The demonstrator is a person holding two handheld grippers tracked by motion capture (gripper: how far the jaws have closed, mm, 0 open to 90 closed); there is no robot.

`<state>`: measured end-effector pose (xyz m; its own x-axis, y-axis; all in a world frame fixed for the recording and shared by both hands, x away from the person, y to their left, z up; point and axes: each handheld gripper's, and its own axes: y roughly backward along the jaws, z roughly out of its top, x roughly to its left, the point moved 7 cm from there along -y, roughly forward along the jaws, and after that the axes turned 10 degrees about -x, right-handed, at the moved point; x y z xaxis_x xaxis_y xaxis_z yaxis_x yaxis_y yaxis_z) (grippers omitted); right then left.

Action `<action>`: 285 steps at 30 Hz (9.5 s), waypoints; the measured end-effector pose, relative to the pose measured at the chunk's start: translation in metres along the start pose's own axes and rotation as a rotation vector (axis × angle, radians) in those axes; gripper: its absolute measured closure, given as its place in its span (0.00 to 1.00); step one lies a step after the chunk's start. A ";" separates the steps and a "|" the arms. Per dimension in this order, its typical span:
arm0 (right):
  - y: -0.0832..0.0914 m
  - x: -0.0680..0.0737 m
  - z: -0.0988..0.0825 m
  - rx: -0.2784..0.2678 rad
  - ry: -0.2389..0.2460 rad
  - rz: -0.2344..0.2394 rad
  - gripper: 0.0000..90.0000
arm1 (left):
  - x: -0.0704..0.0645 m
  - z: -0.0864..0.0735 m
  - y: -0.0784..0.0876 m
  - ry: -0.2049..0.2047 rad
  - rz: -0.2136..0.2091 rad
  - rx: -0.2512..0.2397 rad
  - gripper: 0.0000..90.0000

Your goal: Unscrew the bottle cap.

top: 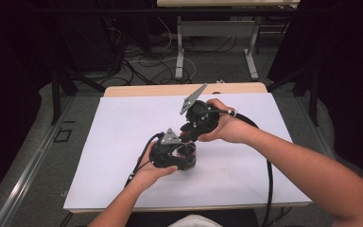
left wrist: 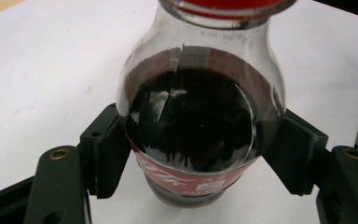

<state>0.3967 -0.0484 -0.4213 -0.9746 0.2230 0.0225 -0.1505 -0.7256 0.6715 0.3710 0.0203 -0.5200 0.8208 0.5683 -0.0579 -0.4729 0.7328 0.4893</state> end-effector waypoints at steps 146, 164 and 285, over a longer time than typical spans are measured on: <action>0.003 0.006 0.009 0.100 -0.212 -0.205 0.65 | 0.001 0.004 0.006 0.014 0.018 -0.022 0.33; 0.005 -0.001 0.008 0.143 0.184 0.102 0.68 | -0.003 0.005 0.005 0.000 -0.002 -0.028 0.33; 0.009 0.004 0.012 0.128 0.144 0.095 0.48 | -0.004 0.008 0.009 -0.023 -0.009 -0.028 0.33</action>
<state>0.3935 -0.0461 -0.4060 -0.9984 0.0556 -0.0093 -0.0432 -0.6486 0.7599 0.3657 0.0212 -0.5084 0.8321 0.5530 -0.0420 -0.4739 0.7484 0.4641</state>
